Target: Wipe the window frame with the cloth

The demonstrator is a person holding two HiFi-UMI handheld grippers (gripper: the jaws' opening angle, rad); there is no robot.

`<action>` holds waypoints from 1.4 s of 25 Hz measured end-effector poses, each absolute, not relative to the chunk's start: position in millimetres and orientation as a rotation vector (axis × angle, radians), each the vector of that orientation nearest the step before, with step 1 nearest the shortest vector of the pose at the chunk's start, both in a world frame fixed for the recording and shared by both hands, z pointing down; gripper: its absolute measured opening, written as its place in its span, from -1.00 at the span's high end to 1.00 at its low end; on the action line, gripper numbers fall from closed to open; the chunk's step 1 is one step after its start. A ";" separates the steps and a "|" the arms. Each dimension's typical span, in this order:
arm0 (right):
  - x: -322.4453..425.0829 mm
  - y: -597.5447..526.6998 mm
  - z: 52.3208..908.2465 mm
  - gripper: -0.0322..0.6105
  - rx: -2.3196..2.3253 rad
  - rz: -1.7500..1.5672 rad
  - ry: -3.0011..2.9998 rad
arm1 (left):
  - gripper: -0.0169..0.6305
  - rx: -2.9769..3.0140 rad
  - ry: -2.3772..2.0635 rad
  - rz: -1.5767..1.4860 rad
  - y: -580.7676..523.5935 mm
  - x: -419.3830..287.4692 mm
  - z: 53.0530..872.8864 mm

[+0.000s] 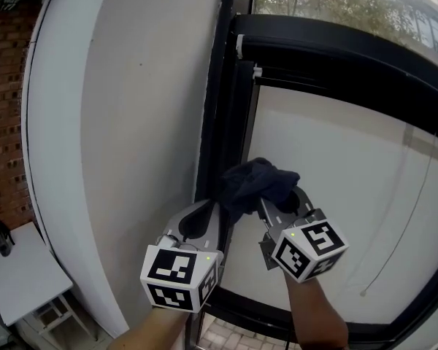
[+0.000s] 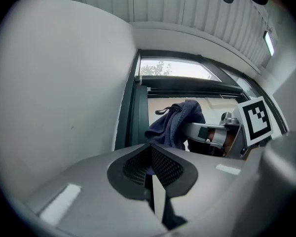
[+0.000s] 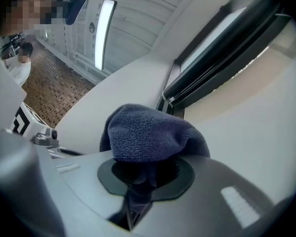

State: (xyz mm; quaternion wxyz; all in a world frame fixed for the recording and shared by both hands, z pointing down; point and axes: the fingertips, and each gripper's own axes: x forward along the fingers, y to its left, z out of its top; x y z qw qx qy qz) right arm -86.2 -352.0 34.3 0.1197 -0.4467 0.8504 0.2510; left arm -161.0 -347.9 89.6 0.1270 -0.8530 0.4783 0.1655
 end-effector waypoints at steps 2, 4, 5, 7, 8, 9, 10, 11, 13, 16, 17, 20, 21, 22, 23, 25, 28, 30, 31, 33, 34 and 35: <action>-86.0 -349.6 17.3 0.74 -1.285 0.748 2.477 | 0.97 -2.460 1.374 0.473 -347.8 -154.1 77.8; -85.2 -347.1 1.4 0.74 -1.280 0.794 2.464 | 0.97 -2.439 1.362 0.462 -350.4 -147.5 64.9; -84.6 -346.6 -7.1 0.74 -1.280 0.820 2.453 | 0.97 -2.433 1.358 0.466 -353.3 -145.5 56.8; -85.1 -345.9 -26.0 0.74 -1.273 0.868 2.430 | 0.97 -2.424 1.353 0.494 -360.9 -144.2 38.0; -86.7 -344.7 -35.5 0.74 -1.266 0.895 2.421 | 0.97 -2.414 1.355 0.512 -364.3 -144.9 28.4; -89.3 -342.2 -44.4 0.74 -1.258 0.924 2.413 | 0.97 -2.401 1.359 0.530 -366.5 -146.2 19.3; -92.7 -338.6 -52.9 0.74 -1.250 0.954 2.404 | 0.97 -2.387 1.362 0.545 -367.8 -147.7 11.3; -96.5 -334.6 -61.3 0.74 -1.243 0.983 2.394 | 0.97 -2.374 1.364 0.556 -368.4 -149.1 4.2; -103.5 -328.6 -77.9 0.74 -1.235 1.036 2.365 | 0.97 -2.348 1.364 0.571 -370.0 -150.8 -7.9; -112.9 -328.0 -102.4 0.74 -1.219 1.084 2.336 | 0.97 -2.313 1.349 0.583 -376.1 -148.9 -22.8; -116.0 -329.4 -109.3 0.74 -1.217 1.089 2.332 | 0.97 -2.310 1.348 0.588 -378.8 -148.9 -27.0; -121.9 -337.3 -125.9 0.74 -1.224 1.102 2.310 | 0.97 -2.301 1.344 0.608 -384.6 -152.1 -35.9; -122.4 -341.2 -131.3 0.74 -1.229 1.104 2.300 | 0.97 -2.292 1.334 0.612 -385.8 -152.5 -38.7; -122.0 -345.5 -136.8 0.74 -1.236 1.101 2.287 | 0.97 -2.286 1.317 0.616 -387.0 -152.4 -41.6; -120.8 -350.0 -142.3 0.74 -1.245 1.095 2.270 | 0.97 -2.284 1.299 0.617 -388.4 -151.9 -44.1; -117.2 -357.8 -152.6 0.74 -1.273 1.087 2.225 | 0.97 -2.279 1.278 0.615 -390.9 -151.4 -47.8; -115.2 -363.8 -167.8 0.74 -1.306 1.097 2.168 | 0.97 -2.258 1.252 0.617 -390.0 -148.5 -56.5; -115.1 -368.4 -178.2 0.74 -1.335 1.105 2.136 | 0.97 -2.250 1.252 0.611 -393.2 -147.2 -60.6; -116.0 -370.9 -182.5 0.74 -1.351 1.111 2.124 | 0.97 -2.245 1.259 0.608 -395.3 -147.5 -61.6; -120.4 -373.7 -187.7 0.74 -1.374 1.134 2.110 | 0.97 -2.234 1.264 0.608 -397.3 -147.8 -63.0; -122.7 -374.4 -189.1 0.74 -1.388 1.148 2.103 | 0.97 -2.232 1.263 0.609 -398.0 -147.1 -63.7; -124.0 -375.2 -190.2 0.74 -1.409 1.157 2.093 | 0.97 -2.234 1.262 0.610 -399.0 -146.1 -64.3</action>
